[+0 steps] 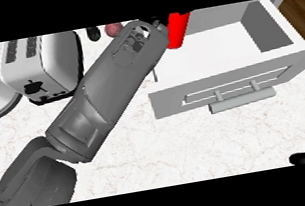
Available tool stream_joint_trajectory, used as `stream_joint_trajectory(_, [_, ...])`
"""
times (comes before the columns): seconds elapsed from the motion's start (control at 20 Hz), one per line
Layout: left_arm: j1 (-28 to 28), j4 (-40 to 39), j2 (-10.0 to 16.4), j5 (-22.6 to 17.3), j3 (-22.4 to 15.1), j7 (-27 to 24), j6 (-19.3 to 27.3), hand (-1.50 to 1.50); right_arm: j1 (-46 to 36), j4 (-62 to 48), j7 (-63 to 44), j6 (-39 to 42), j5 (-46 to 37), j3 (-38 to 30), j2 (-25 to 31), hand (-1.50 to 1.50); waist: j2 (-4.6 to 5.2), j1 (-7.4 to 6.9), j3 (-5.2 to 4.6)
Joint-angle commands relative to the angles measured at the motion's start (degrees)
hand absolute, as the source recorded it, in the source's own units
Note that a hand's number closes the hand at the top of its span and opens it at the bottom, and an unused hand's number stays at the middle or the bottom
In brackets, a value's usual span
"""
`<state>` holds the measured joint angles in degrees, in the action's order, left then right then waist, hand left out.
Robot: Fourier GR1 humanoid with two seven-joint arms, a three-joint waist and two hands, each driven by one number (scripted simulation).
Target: Pick up the can, place it into the drawer and close the drawer
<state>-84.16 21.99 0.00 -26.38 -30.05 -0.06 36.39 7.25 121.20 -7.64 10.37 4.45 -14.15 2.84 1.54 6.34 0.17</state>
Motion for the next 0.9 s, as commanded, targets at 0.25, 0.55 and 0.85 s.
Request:
stream_joint_trajectory(0.25, [4.0,-1.6,0.0,-1.5,-4.1,-3.9,3.9,-1.50,0.5,3.5,-2.0,-0.1,0.5,1.4,-0.6,-1.50,-0.02,0.68,-0.06])
stream_joint_trajectory(0.55, [2.4,-3.4,0.0,-3.5,-3.6,-4.3,4.6,-1.50,-1.9,-0.3,-1.0,0.1,0.3,0.0,0.9,-1.50,0.35,0.31,-0.03])
stream_joint_trajectory(0.85, [4.8,-1.1,0.0,-5.8,-5.4,-5.5,8.3,-1.50,0.1,4.4,-2.5,0.8,0.3,1.2,0.9,-1.50,0.31,1.85,-0.06])
